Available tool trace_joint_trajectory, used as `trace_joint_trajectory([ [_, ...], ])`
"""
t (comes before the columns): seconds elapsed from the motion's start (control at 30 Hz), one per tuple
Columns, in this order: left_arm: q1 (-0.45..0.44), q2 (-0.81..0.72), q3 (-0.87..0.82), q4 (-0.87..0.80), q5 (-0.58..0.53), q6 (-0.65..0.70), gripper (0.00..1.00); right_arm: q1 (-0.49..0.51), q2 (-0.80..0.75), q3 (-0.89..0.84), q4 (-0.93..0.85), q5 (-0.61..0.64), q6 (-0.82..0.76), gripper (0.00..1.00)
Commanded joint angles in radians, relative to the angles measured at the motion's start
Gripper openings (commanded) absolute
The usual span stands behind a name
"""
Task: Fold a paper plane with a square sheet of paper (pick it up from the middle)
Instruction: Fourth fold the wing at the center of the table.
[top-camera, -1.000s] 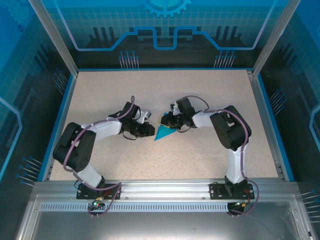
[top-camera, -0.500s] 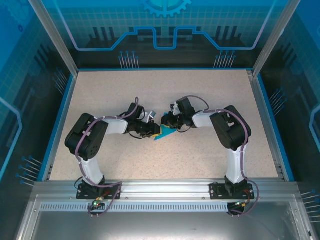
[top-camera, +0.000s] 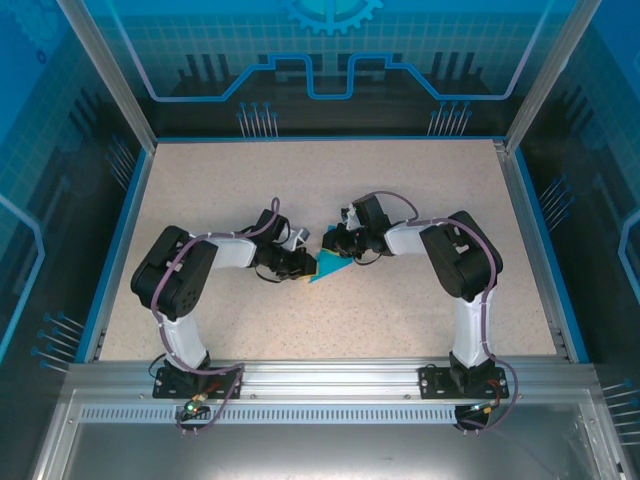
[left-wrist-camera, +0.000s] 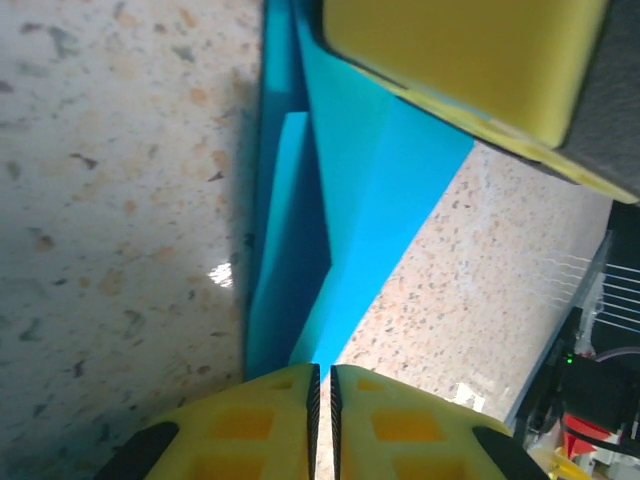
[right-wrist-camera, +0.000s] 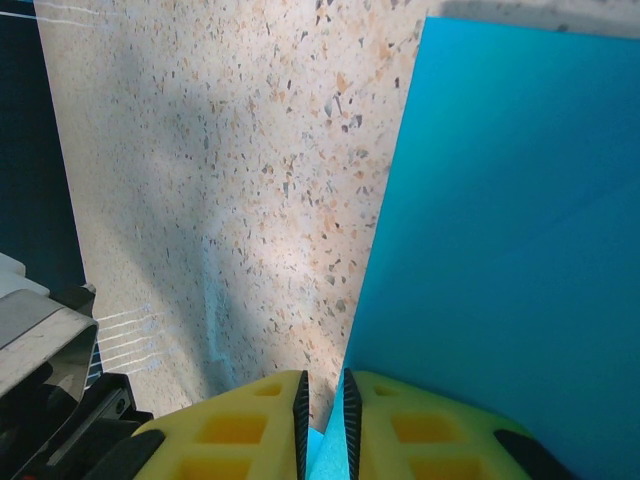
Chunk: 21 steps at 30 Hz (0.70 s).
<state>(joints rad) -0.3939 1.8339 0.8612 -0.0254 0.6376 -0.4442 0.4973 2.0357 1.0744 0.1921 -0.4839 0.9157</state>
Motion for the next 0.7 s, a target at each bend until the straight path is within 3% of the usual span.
trace_joint_trajectory([
  [0.0, -0.004, 0.008, -0.029, -0.066, -0.041, 0.055, 0.15, -0.001, 0.068, -0.04, -0.101, 0.058, -0.024, 0.2],
  [0.27, -0.005, -0.024, -0.075, -0.078, -0.058, 0.058, 0.14, -0.001, 0.07, -0.036, -0.108, 0.055, -0.026, 0.2],
  [0.5, -0.006, -0.146, -0.048, -0.133, -0.051, 0.052, 0.15, -0.001, 0.067, -0.037, -0.106, 0.055, -0.022, 0.2],
  [0.67, -0.01, -0.161, 0.001, -0.041, 0.031, -0.031, 0.15, 0.0, 0.067, -0.036, -0.107, 0.056, -0.021, 0.2],
])
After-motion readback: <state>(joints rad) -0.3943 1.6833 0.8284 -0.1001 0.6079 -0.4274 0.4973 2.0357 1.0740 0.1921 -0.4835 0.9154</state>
